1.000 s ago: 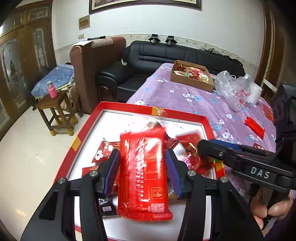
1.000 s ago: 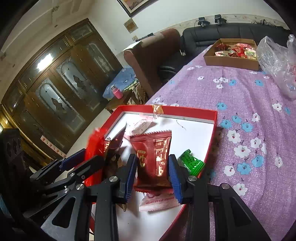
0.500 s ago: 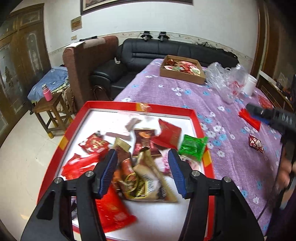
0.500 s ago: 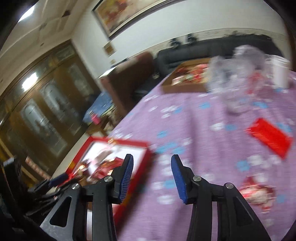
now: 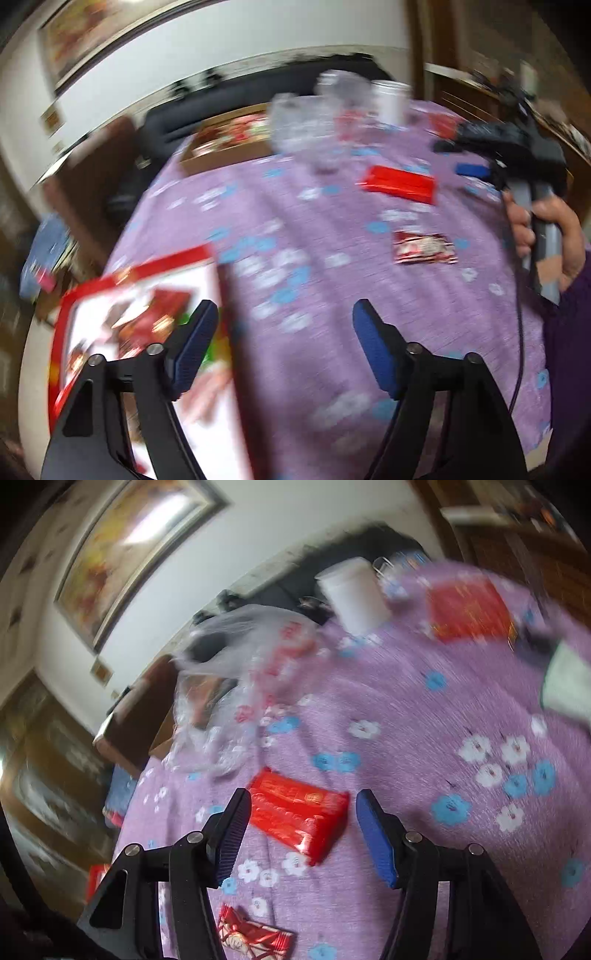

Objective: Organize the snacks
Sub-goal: 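Move the left gripper to a red-white packet while the right approaches another long red bar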

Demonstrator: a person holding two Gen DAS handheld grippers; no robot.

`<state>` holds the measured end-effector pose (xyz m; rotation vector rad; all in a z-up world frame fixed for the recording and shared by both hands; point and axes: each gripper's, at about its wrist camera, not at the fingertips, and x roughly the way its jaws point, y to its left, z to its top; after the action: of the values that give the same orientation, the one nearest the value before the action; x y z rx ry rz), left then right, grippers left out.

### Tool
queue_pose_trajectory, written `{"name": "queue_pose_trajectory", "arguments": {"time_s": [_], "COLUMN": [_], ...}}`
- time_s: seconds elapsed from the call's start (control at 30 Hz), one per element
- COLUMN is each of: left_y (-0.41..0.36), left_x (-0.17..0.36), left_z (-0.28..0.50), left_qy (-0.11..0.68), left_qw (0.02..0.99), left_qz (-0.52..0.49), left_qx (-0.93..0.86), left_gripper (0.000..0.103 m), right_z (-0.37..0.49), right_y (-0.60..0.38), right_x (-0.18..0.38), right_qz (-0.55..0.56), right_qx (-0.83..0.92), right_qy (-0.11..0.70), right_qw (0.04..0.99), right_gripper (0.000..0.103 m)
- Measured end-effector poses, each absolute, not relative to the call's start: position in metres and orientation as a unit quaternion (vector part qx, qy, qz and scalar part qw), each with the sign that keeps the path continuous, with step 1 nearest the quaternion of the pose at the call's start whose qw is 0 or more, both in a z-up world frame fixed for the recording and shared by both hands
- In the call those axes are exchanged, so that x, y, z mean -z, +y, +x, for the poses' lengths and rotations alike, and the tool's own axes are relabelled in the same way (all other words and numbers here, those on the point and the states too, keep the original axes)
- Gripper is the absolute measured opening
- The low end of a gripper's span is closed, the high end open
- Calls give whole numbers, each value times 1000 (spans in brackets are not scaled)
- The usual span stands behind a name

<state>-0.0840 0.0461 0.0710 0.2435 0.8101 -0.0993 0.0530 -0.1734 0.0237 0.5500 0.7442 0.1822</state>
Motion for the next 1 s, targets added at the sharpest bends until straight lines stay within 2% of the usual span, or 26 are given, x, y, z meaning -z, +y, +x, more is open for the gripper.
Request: {"name": "queue_pose_trajectory", "arguments": {"time_s": [0.2,0.33,0.5,0.6,0.8,1.0], "left_y": [-14,-41,-65,-76,-56,-3], "left_x": [-61,-54,-43,-25,-15,-20], "left_z": [-43,-17,21,27,6,-27], "left_qy": [421,430,465,475,474,472], "left_qw": [882,870,858,855,851,851], "left_qz": [155,173,123,126,155,195], "left_qx": [141,170,182,166,161,125], "left_gripper": [76,76,76,76,77,77], "right_z": [44,49,53,53,56,58], "right_y": [-196,-204,-207,-207,-204,-197], "right_x": [-35,-31,-27,-25,-20,-20], "right_qz": [297,329,348,346,341,323], "right_qx": [-80,-82,-80,-76,-74,-71], "right_qy": [335,346,353,356,367,371], "right_qw": [891,875,865,865,862,868], "right_gripper": [63,63,63,63,63,63]}}
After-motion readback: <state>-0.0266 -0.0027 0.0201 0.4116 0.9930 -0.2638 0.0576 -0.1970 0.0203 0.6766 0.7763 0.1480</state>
